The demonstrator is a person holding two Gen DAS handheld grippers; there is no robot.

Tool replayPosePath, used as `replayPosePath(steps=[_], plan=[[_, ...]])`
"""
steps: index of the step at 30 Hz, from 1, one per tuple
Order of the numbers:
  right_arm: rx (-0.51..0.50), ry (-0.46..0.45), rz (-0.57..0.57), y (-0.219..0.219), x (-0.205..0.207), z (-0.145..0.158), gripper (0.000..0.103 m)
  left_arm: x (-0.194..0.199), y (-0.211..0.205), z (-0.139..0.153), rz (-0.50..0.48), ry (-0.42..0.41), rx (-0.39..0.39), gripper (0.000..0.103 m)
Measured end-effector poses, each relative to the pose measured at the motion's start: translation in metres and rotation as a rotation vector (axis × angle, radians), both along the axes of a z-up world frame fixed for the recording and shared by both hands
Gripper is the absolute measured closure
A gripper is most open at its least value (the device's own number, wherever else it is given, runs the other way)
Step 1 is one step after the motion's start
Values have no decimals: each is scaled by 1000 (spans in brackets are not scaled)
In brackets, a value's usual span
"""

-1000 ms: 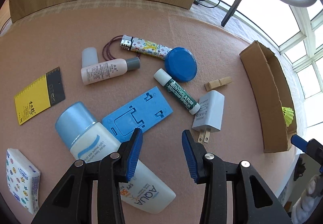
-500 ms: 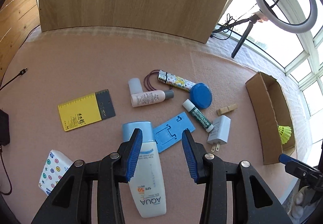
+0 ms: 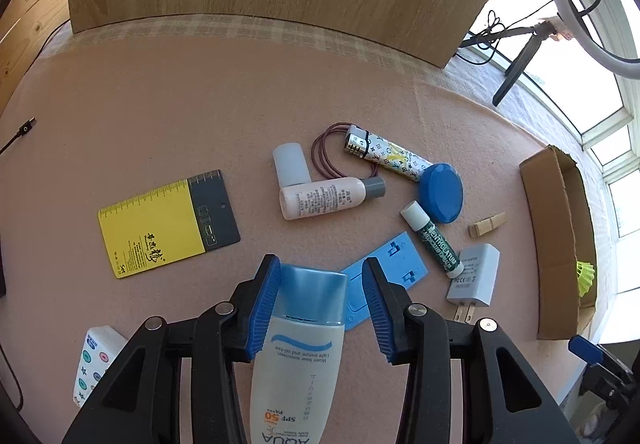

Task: Organize objects
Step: 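Lower the left gripper over the white AQUA sunscreen bottle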

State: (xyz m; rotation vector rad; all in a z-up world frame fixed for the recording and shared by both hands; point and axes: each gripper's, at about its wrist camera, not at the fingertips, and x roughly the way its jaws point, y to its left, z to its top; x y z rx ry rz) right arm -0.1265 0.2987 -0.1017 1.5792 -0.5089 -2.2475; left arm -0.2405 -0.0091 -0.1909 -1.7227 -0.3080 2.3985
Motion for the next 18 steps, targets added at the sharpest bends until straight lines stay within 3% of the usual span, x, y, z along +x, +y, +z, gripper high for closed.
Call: replayPosePath(steps=[5, 10, 14, 18], plan=[[-3, -2, 16, -6, 1, -2, 22, 21, -2, -7, 13, -3, 3, 57], [-9, -14, 42, -15, 0, -6, 22, 49, 3, -10, 11, -13, 57, 57], [-14, -26, 73, -27, 0, -11, 23, 74, 9, -13, 3, -41, 114, 40], [-22, -38, 98, -37, 2, -17, 22, 99, 3, -5, -16, -7, 112, 35]])
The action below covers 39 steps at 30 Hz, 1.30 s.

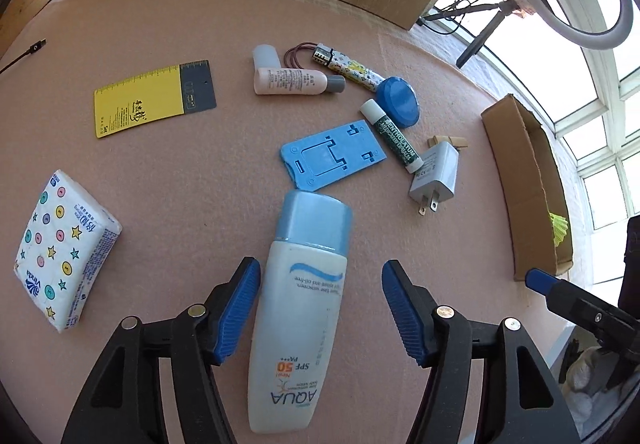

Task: Organize objects
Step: 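Lower the left gripper over the white AQUA sunscreen bottle, then close the right gripper on the sunscreen bottle and lift it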

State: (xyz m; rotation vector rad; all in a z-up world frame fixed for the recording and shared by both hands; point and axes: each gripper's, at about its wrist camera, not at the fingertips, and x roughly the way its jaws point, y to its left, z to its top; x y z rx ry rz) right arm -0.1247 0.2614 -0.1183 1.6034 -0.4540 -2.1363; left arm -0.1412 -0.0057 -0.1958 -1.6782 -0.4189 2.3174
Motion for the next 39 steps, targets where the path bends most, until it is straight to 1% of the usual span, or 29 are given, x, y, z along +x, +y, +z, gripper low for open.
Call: replayPosePath(steps=[3, 7, 10, 12, 13, 14, 16, 19, 23, 25, 28, 29, 31, 33, 37, 39], plan=[[-6, -16, 17, -9, 1, -6, 22, 15, -5, 4, -49, 11, -22, 35], [-25, -48, 42, -25, 2, -17, 22, 32, -5, 2, -74, 7, -7, 36], [-26, -65, 70, -41, 3, -25, 22, 33, 4, -5, -87, -4, 34, 36], [-26, -73, 90, -50, 2, -28, 22, 36, 10, -7, -100, 0, 13, 36], [-24, -75, 99, -54, 1, -29, 22, 37, 12, -7, -100, 8, -11, 36], [-21, -76, 110, -59, 1, -30, 22, 38, 12, -7, -94, 11, -17, 36], [-18, -72, 138, -68, -1, -31, 22, 36, 8, -7, -79, 13, -1, 37], [1, -68, 173, -83, -6, -34, 22, 33, 3, -5, -62, 26, 0, 37], [-11, -90, 216, -101, -14, -40, 22, 28, 1, -7, -61, 31, -5, 37], [2, -92, 239, -111, -18, -43, 22, 26, 1, -8, -68, 29, -4, 41], [3, -112, 267, -123, -22, -49, 22, 25, 1, -12, -70, 16, 2, 49], [4, -117, 273, -126, -23, -50, 24, 24, 1, -13, -69, 13, 13, 51], [6, -126, 287, -132, -24, -53, 30, 24, 0, -13, -67, 12, 22, 52], [4, -137, 301, -136, -23, -56, 42, 23, -1, -14, -66, 9, 29, 53], [2, -157, 319, -142, -21, -61, 51, 22, -1, -15, -61, 4, 45, 54], [-2, -167, 329, -144, -19, -63, 60, 22, 0, -16, -59, 3, 49, 55]])
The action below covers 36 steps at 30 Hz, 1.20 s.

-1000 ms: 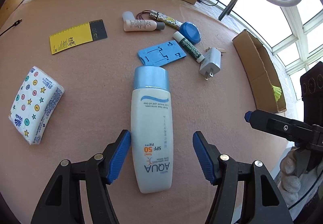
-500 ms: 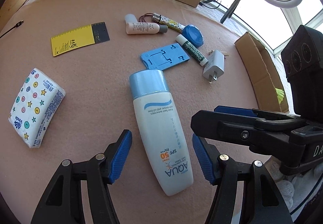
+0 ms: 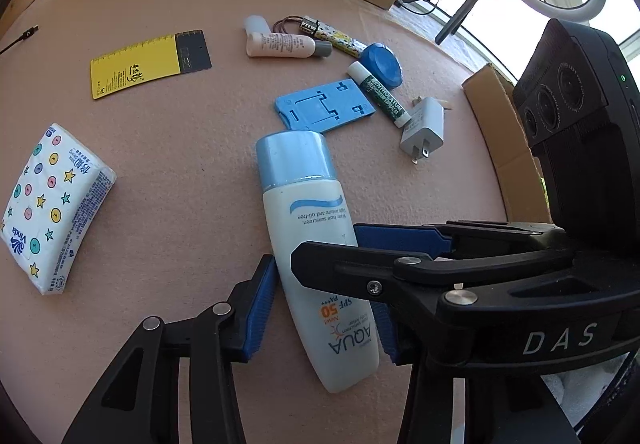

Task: Organize objects
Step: 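Close the right gripper on the sunscreen bottle and lift it, then carry the sunscreen bottle into the box and release it upright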

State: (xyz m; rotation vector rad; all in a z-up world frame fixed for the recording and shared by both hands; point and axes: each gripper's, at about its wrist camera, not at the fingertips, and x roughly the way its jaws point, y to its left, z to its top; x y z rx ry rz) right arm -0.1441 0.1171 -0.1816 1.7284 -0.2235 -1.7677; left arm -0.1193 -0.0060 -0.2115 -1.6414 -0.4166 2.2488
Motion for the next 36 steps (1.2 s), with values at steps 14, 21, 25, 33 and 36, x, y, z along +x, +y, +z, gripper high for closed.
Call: replayPosePath(steps=[14, 21, 25, 33, 36], plan=[[-20, 45, -53, 33, 9, 23, 65, 6, 35, 27, -43, 53, -7, 56], [-31, 96, -132, 83, 7, 54, 65, -1, 85, 58, -128, 118, -2, 56], [-27, 142, -189, 120, 2, 75, 65, -8, 122, 78, -183, 160, 8, 56], [-17, 203, -290, 197, -15, 103, 66, -34, 204, 107, -274, 214, 29, 56], [-8, 218, -321, 221, -25, 107, 66, -44, 232, 112, -300, 225, 33, 56]])
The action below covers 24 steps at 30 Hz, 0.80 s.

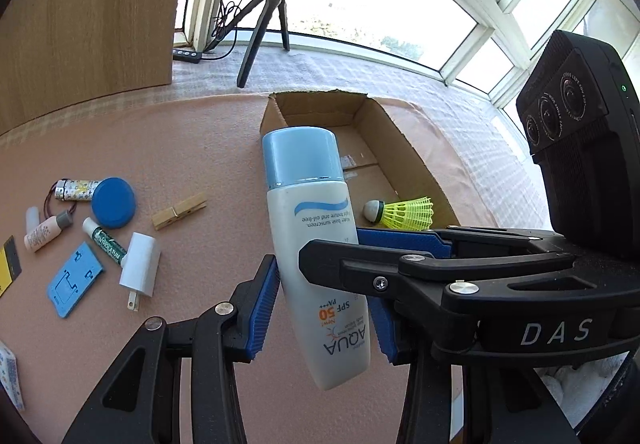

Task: Organize objects
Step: 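Carry the sunscreen bottle into the box and release it upright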

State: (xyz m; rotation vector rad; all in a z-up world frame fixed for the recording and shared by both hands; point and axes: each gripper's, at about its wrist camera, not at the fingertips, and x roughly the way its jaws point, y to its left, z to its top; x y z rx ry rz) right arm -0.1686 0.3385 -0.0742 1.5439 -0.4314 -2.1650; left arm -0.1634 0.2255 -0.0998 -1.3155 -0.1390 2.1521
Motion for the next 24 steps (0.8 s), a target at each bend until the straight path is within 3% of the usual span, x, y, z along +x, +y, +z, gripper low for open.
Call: replayPosePath(steps=[10, 22, 23, 24], plan=[[12, 3, -65, 60, -33, -7, 66, -36, 69, -9, -40, -17, 16, 56], [25, -35, -79, 90, -52, -35, 65, -53, 99, -37, -55, -52, -7, 56], [27, -35, -76, 90, -53, -35, 64, -55, 100, -37, -62, -50, -9, 55], [38, -29, -77, 89, -53, -35, 61, -55, 101, -38, -68, -47, -17, 42]])
